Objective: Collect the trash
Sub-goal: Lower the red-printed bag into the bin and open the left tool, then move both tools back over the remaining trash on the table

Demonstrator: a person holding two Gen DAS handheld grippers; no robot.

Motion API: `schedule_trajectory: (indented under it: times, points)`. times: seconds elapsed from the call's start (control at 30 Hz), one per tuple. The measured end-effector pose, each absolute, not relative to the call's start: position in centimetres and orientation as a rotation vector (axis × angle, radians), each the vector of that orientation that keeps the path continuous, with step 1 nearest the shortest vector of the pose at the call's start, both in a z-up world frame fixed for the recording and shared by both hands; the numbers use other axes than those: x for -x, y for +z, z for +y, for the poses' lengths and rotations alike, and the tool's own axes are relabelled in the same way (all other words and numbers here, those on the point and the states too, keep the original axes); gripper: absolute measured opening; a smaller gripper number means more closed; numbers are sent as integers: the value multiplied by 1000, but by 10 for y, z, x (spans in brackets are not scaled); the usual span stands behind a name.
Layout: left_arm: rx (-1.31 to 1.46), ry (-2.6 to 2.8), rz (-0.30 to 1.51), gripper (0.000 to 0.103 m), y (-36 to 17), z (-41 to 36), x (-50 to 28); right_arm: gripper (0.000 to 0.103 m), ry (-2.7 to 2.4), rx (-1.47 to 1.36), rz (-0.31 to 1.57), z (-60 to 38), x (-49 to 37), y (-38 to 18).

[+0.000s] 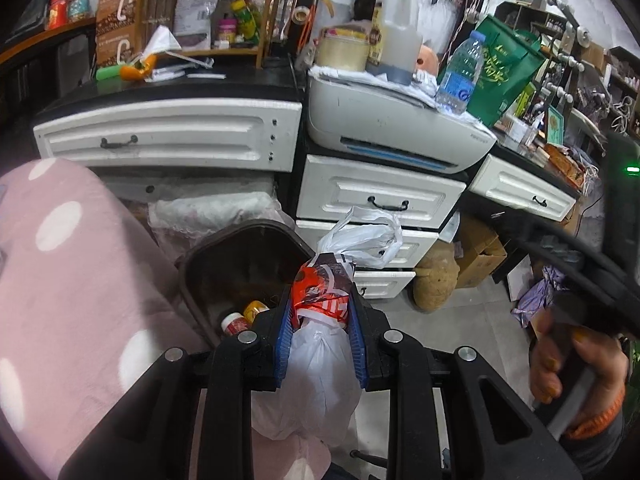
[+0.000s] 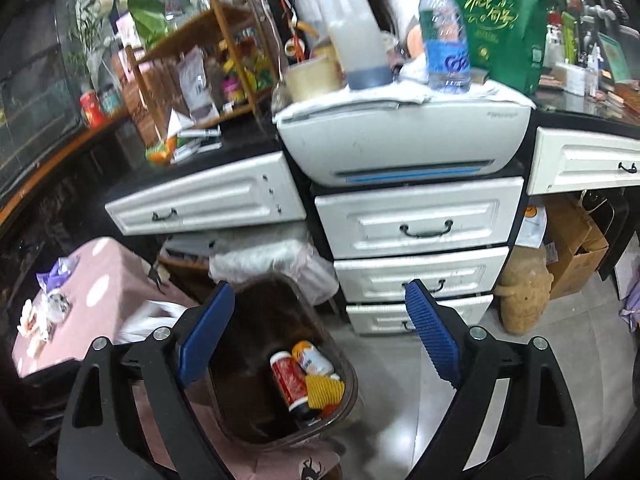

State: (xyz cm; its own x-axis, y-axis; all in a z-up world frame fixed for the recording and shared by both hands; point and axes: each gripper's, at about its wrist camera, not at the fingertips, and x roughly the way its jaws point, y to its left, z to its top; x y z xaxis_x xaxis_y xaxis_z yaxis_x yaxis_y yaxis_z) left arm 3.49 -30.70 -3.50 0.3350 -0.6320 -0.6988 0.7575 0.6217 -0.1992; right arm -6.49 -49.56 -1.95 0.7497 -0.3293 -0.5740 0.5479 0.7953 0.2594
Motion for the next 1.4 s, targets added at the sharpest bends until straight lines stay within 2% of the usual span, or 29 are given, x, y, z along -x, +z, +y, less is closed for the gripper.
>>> schedule_trajectory:
  times: [0.37,0.7,0.77,0.8,0.83,0.9,1.0,1.23,1.4]
  points:
    - [-233,-864,951,25,-69,-359,-48,89,-484,-418,455,-486,82,0]
    - [-338,-810,1021,28,-101,-388,-58,89,-469,-423,471,-483,79,-7]
    - [-353,-801,1031,39,-105,-391,-58,89,-469,-422,472,-483,79,-7]
    - [-349,-803,1048,54,-108,-391,-59,89,-468,-424,471,-483,79,-7]
    - [-338,-807,1062,74,-109,-391,-60,89,-467,-428,471,-483,79,-7]
    - [-323,-802,1065,86,-110,-391,-60,89,-467,-438,475,-485,79,-8]
    - [-338,-788,1046,91,-110,-392,-56,89,-468,-444,475,-485,80,-9]
    - [-433,-781,973,91,-106,-394,-44,90,-474,-443,462,-485,82,-6]
    - [-399,-819,899,94,-81,-384,-35,90,-477,-443,441,-484,85,-3]
